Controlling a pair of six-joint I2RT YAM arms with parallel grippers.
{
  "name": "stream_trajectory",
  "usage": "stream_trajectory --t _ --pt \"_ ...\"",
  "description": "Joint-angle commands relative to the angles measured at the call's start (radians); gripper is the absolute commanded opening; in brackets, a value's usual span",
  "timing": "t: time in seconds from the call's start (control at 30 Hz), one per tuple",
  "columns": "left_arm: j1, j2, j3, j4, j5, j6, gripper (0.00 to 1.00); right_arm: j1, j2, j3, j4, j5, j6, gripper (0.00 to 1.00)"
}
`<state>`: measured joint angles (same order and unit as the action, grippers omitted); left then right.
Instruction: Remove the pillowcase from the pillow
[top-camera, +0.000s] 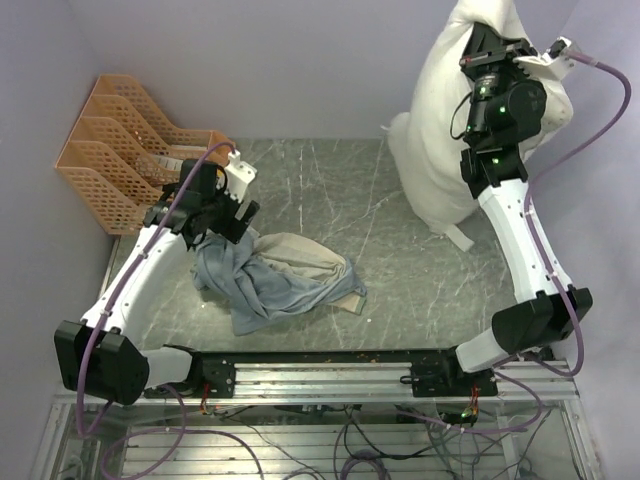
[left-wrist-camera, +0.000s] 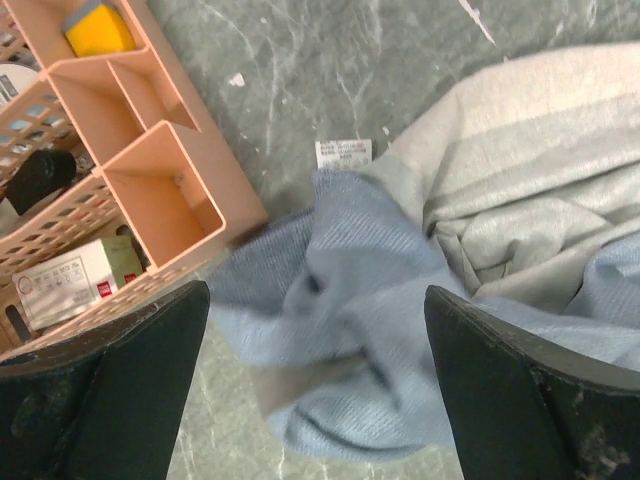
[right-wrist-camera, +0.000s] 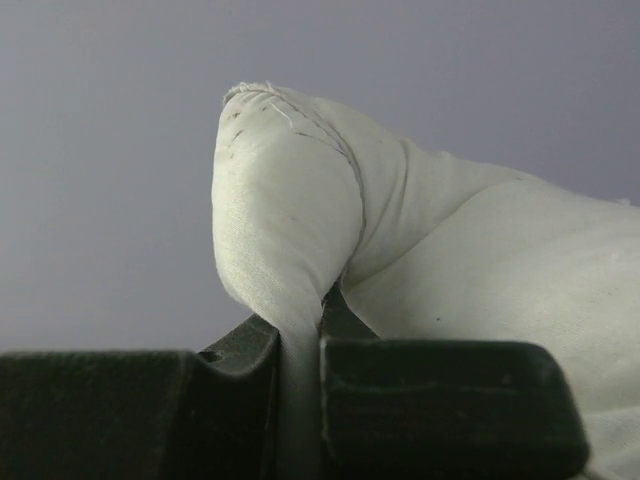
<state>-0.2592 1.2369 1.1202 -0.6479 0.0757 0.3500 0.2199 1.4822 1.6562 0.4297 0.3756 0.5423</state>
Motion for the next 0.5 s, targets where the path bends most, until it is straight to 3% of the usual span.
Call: stream_trajectory --t 0.0,0.1,0.2,0.47 --pt "0.003 0.014 0.082 -0.037 -0.001 -0.037 1.0 -0.037 0.023 0.194 0.078 -0.052 0.257 0.0" --pt "0.009 0.016 0.1 -0.078 -0.036 -0.017 1.0 -0.15 0.047 0.222 -0.008 -0.089 0.514 0.0" --pt "0.045 0.007 0.103 -0.09 -0.046 -0.016 0.99 -0.281 0.048 0.143 -0.032 -0.198 0.77 0.0" --pt "0.134 -0.054 0.078 -0.076 -0.017 -0.003 1.0 -0.349 -0.07 -0.361 -0.086 -0.185 0.674 0.0"
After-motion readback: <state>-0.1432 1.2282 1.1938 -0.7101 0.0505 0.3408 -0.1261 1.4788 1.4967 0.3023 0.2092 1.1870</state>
